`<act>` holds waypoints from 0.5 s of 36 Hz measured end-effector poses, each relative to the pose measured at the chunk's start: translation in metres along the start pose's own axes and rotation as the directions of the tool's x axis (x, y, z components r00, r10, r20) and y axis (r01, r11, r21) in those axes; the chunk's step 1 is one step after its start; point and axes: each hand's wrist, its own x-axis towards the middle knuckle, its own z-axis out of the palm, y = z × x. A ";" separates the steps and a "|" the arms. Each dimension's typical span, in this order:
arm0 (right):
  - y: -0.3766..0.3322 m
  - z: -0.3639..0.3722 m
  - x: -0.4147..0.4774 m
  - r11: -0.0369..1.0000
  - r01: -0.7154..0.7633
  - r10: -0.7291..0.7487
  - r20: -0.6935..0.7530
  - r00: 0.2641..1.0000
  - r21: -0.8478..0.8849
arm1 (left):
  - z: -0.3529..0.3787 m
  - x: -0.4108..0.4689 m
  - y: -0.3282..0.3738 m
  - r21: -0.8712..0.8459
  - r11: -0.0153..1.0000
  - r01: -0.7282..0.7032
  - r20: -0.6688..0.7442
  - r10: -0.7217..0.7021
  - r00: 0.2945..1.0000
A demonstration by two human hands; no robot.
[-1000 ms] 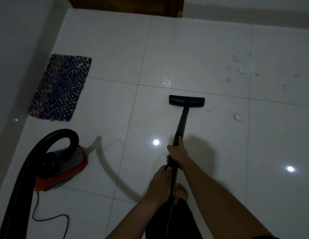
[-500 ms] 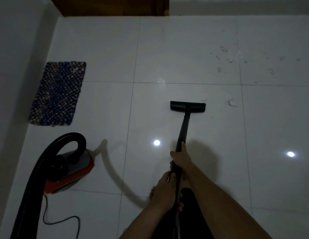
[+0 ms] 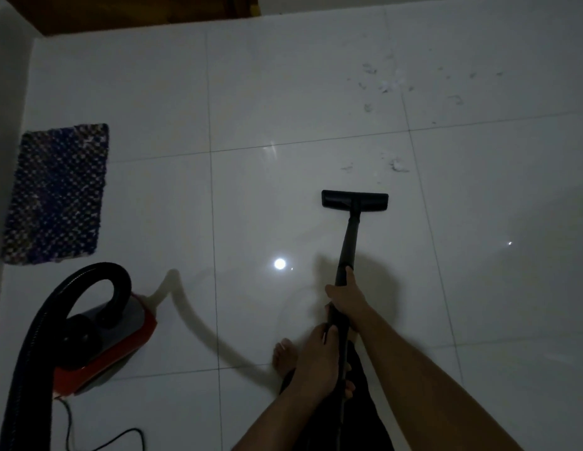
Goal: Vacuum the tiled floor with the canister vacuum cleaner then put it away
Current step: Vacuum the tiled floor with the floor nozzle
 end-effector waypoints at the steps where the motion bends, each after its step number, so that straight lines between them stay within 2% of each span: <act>1: -0.002 -0.002 0.002 1.000 -0.003 0.003 0.002 1.000 -0.001 | 0.001 0.002 0.001 0.011 1.000 -0.021 0.013 0.021 1.000; 7: -0.023 -0.015 0.016 0.998 0.030 -0.029 0.021 0.999 -0.055 | 0.004 0.013 0.023 0.042 0.997 -0.059 -0.002 0.059 0.998; 18: -0.076 -0.045 0.059 1.000 0.003 -0.001 0.049 0.999 -0.028 | 0.024 0.047 0.085 -0.028 0.999 -0.042 -0.084 0.040 0.996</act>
